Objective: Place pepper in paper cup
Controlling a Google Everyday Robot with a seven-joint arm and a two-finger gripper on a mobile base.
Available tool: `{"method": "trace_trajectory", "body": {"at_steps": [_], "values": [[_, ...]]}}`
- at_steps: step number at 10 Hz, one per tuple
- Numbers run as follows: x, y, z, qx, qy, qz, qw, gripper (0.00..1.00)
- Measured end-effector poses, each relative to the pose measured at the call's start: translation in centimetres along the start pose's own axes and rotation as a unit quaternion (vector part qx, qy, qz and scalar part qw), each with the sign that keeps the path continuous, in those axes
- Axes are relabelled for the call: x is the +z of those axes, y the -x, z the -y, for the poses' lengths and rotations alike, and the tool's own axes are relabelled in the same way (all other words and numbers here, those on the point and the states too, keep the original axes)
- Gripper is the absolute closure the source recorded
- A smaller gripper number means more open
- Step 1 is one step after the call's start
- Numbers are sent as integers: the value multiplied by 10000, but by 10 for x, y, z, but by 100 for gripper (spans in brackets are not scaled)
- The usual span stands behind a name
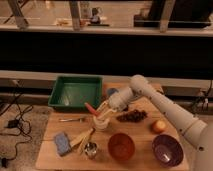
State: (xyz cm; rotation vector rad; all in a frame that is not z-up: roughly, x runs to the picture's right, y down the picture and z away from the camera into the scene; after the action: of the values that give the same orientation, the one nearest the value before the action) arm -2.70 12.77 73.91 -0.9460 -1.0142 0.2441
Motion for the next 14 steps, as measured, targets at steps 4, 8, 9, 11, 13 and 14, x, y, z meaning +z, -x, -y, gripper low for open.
{"method": "trace_trajectory", "body": {"at_steps": [4, 8, 9, 11, 13, 14], "values": [[0, 0, 0, 0, 0, 0, 10000, 20], [0, 0, 0, 0, 0, 0, 10000, 20], [0, 0, 0, 0, 0, 0, 10000, 20], [0, 0, 0, 1, -1, 0, 10000, 20], [0, 0, 0, 1, -1, 0, 10000, 20], [0, 0, 0, 1, -1, 0, 10000, 20]]}}
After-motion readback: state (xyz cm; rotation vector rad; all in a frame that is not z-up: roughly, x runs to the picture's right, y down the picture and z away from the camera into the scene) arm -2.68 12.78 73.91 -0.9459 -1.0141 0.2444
